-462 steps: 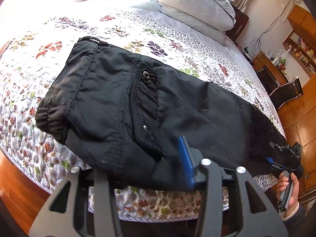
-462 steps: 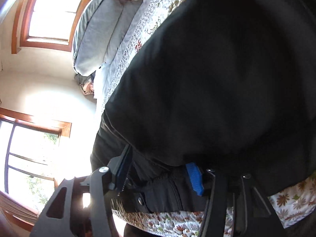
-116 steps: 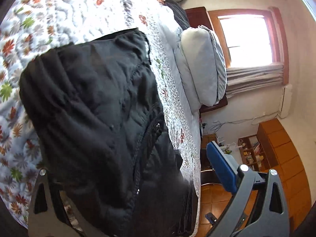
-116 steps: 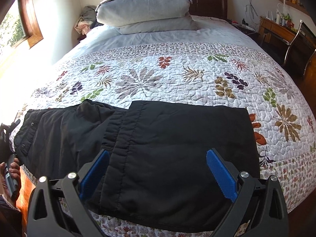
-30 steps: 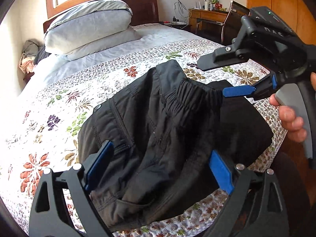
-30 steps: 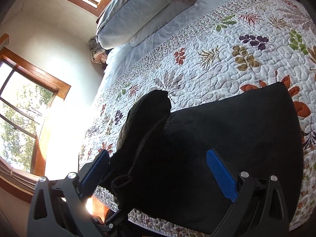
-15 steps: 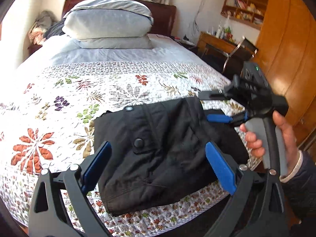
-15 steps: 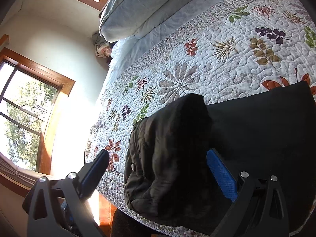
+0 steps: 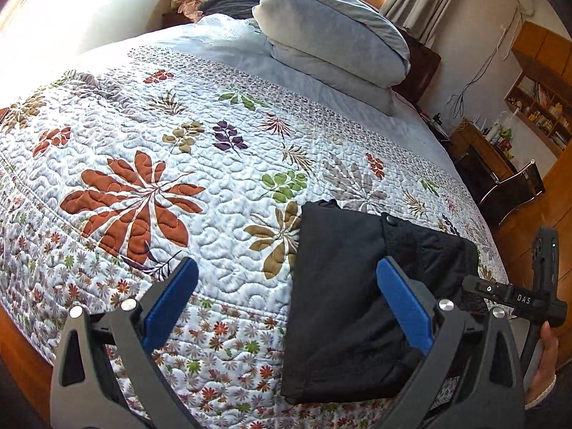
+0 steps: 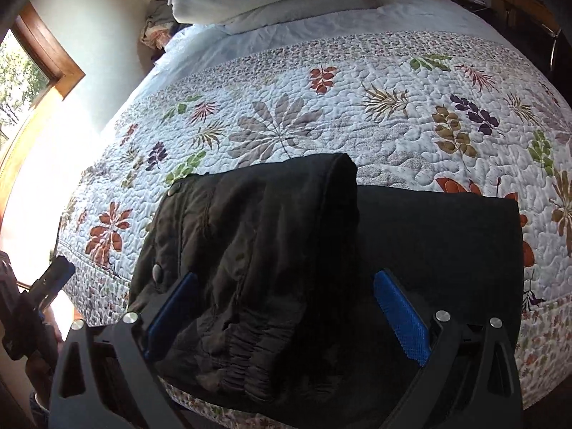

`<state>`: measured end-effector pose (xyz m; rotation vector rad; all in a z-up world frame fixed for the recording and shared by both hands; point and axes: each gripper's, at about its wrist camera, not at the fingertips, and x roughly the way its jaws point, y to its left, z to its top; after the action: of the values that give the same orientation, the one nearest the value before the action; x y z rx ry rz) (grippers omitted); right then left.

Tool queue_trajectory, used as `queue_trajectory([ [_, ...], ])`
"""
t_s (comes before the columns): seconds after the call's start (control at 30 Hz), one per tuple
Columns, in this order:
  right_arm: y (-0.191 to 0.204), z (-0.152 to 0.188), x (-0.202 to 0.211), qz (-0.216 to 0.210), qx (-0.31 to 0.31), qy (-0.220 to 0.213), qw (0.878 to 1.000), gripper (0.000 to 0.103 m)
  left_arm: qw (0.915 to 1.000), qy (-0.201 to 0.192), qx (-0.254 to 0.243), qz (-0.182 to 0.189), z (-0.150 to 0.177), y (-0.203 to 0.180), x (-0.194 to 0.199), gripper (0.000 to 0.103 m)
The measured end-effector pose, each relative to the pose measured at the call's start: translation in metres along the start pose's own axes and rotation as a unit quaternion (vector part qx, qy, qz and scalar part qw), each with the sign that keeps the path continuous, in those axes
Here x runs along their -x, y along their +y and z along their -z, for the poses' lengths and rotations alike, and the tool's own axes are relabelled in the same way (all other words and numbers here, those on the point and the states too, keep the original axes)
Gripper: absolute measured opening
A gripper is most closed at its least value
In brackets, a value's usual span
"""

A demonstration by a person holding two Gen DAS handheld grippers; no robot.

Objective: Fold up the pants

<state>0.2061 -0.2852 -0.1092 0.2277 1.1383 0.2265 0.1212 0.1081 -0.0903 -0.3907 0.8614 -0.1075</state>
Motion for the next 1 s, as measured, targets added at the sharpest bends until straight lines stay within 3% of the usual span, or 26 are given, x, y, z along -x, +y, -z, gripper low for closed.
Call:
queue_trajectory([
  [0.27, 0.016, 0.014, -0.025, 0.042, 0.079, 0.034, 0.995, 0.100, 0.9984, 0.054, -0.015, -0.003, 0.020, -0.005, -0.037, 0.100],
  [0.53, 0.016, 0.020, -0.039, 0.056, 0.089, 0.047, 0.993, 0.100, 0.9966, 0.077, -0.027, -0.011, 0.026, -0.009, -0.053, 0.100],
  [0.97, 0.016, 0.028, -0.046, 0.060, 0.114, 0.028, 0.991, 0.099, 0.9950, 0.093, -0.030, -0.020, 0.027, -0.007, -0.072, 0.100],
  [1.0, 0.017, 0.029, -0.045, 0.060, 0.121, 0.023, 0.991, 0.093, 0.9948, 0.095, -0.029, -0.021, 0.027, -0.007, -0.073, 0.100],
])
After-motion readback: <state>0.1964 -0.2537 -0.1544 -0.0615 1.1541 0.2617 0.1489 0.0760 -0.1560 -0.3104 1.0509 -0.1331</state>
